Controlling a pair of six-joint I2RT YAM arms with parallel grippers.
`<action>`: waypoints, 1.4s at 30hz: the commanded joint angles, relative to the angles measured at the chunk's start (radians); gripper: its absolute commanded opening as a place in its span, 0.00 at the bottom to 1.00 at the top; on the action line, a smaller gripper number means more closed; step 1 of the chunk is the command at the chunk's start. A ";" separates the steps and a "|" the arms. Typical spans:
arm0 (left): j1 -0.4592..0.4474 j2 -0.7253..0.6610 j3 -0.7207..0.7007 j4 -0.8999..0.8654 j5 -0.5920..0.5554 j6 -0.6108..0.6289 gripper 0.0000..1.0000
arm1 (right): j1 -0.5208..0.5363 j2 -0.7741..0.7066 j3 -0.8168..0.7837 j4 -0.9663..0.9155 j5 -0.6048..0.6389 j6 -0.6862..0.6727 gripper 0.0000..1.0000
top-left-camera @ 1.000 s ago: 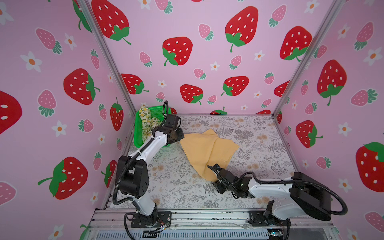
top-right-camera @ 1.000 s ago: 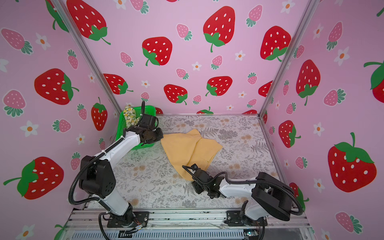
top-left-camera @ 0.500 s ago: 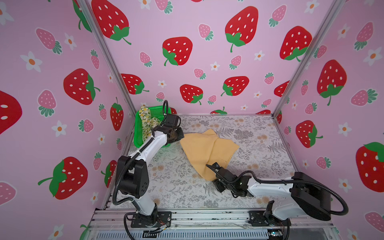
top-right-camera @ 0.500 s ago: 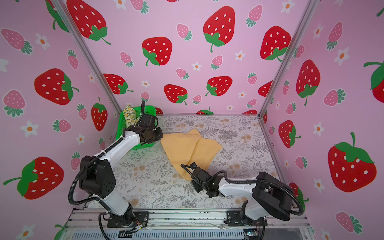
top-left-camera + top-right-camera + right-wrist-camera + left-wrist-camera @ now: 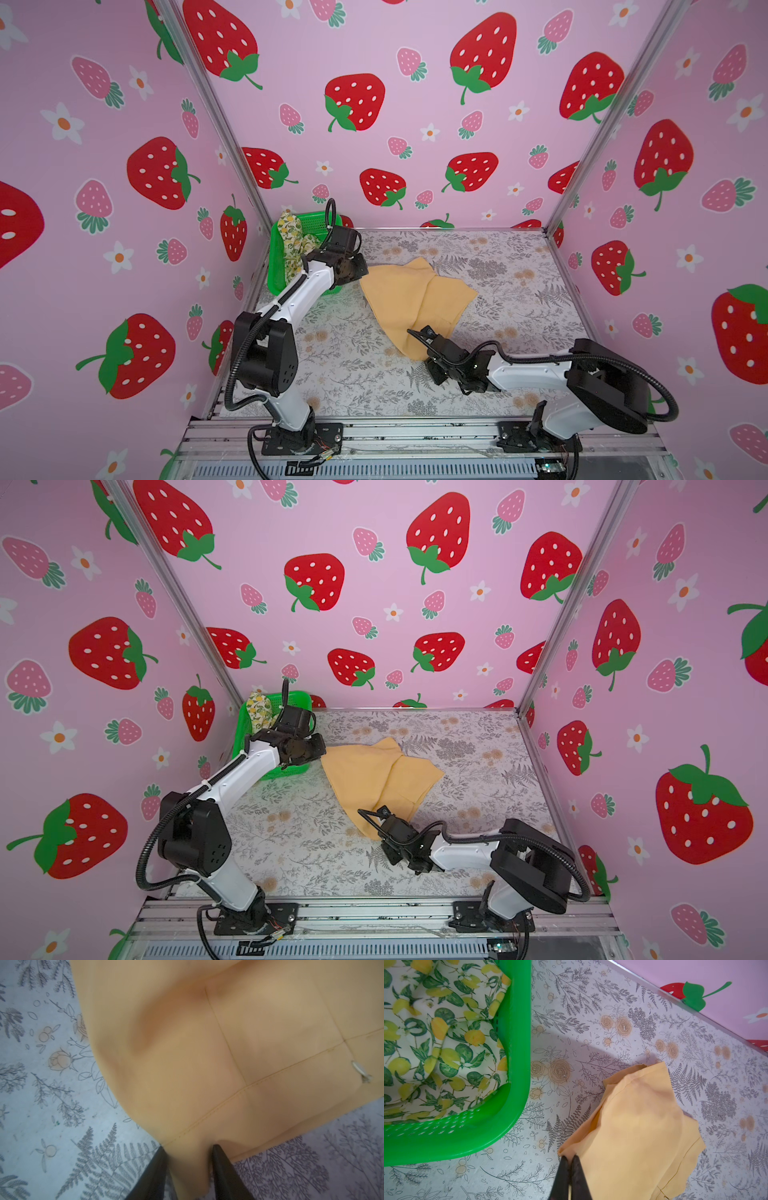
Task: Fold and stack skirts
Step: Flatten out the skirt at the center of the table.
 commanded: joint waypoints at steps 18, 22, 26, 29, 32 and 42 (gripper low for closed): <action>0.008 -0.079 0.022 -0.016 0.026 -0.003 0.00 | 0.011 -0.080 0.081 -0.114 -0.090 0.008 0.03; 0.008 -0.179 -0.058 0.007 0.027 -0.021 0.00 | 0.011 -0.127 0.138 -0.181 -0.104 0.006 0.02; 0.009 -0.292 -0.128 0.010 -0.015 -0.028 0.00 | 0.010 -0.204 0.169 -0.253 -0.081 0.022 0.01; 0.008 -0.366 -0.172 0.015 -0.041 -0.037 0.00 | 0.010 -0.243 0.195 -0.342 -0.038 0.036 0.01; 0.008 -0.420 -0.207 0.024 -0.052 -0.061 0.00 | 0.007 -0.303 0.200 -0.405 0.034 0.070 0.01; 0.001 -0.357 -0.131 0.053 -0.008 -0.084 0.00 | -0.173 -0.483 0.259 -0.555 0.109 0.079 0.00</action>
